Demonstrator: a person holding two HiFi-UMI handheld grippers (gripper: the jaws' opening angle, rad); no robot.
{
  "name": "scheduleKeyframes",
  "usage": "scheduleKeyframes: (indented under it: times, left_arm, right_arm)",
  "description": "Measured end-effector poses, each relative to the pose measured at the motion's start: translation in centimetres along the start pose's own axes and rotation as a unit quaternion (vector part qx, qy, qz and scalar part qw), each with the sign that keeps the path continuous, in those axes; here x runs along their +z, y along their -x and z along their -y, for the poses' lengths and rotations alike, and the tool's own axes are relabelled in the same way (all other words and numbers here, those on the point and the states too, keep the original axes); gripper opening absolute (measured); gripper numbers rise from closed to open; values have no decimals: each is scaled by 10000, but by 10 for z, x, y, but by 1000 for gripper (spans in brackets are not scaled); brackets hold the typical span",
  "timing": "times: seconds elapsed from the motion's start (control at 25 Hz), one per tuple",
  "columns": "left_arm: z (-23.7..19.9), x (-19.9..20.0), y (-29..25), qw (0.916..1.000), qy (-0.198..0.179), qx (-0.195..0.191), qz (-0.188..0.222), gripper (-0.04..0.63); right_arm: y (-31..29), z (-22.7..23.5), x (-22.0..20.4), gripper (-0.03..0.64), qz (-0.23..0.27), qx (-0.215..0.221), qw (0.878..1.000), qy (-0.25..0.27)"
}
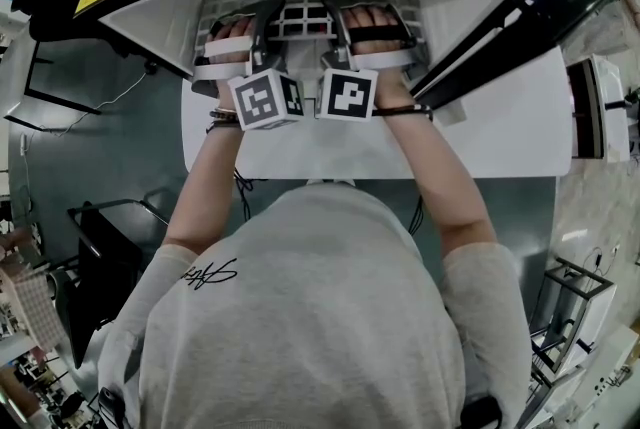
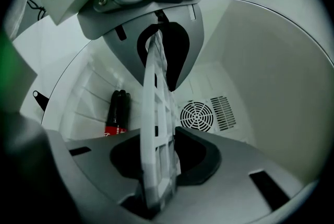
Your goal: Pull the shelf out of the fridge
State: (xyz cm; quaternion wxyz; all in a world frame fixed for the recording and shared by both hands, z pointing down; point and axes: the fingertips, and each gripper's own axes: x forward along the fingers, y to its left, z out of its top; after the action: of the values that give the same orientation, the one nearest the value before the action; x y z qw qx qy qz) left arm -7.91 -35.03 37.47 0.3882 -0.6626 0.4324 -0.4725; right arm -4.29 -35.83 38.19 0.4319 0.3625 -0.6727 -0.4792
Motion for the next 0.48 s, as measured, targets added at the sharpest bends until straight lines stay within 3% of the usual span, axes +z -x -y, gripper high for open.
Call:
scheduleKeyframes:
  times: [0.48]
  left_arm:
    - [3, -4, 0, 10000, -9, -18, -48, 67]
  right_arm:
    - [1, 3, 1, 77, -35, -167, 9998, 41]
